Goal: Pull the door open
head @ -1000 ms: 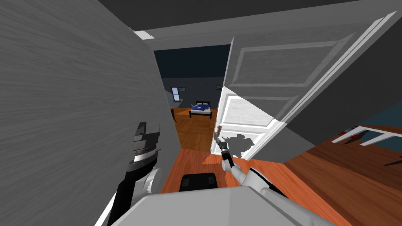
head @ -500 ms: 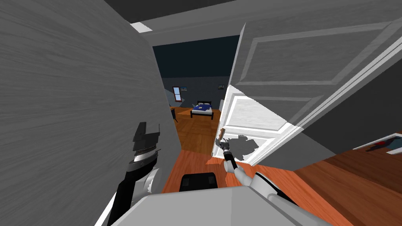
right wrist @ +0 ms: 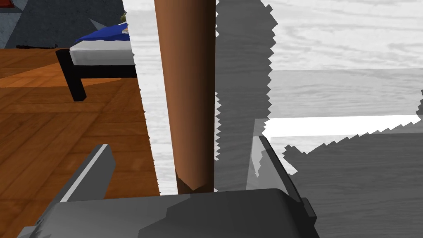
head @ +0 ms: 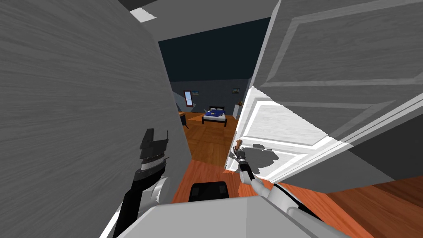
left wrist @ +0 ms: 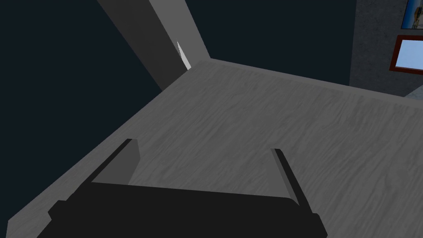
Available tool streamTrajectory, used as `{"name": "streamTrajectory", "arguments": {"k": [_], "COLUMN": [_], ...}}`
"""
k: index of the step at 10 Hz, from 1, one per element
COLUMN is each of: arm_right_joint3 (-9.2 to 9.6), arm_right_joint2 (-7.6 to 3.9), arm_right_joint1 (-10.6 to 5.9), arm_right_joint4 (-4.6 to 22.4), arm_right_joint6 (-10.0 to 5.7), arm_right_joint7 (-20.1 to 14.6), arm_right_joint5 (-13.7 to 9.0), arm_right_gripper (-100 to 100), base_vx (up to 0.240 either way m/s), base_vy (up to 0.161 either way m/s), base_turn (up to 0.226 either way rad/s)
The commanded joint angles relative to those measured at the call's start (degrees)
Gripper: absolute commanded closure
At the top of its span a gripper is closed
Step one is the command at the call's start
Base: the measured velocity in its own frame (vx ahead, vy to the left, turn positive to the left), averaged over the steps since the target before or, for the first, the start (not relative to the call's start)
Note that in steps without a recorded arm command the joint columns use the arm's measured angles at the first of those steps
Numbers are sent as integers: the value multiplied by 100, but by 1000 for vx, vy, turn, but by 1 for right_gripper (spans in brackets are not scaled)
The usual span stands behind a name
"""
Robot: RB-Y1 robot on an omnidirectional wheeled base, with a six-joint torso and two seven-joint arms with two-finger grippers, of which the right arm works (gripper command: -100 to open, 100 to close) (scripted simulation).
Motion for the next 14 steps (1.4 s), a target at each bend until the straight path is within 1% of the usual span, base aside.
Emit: {"name": "streamTrajectory", "arguments": {"k": [1, 3, 4, 5, 10, 11, 12, 14], "arm_right_joint3": [-3, -3, -18, -18, -18, 96, 127, 279], "arm_right_joint2": [-127, -127, -144, -144, -144, -192, -205, -262], "arm_right_joint1": [65, 65, 114, 114, 114, 129, 132, 148], "arm_right_joint4": [44, 44, -73, -73, -73, -97, -104, -141], "arm_right_joint6": [-73, -73, -22, -22, -22, -36, -42, -72], "arm_right_joint7": [-158, -158, -105, -105, -105, -204, -230, -355], "arm_right_joint5": [-23, -23, -34, -34, -34, 7, 19, 76], "arm_right_gripper": [-100, -100, -100, 100, 100, 100, 100, 100], "base_vx": [125, 111, 25, 0, -4, -99, -164, -187], "base_vy": [12, -6, -2, 0, -2, -23, -21, -29], "base_turn": [96, 16, 0, 0, 0, 46, 52, 37]}}
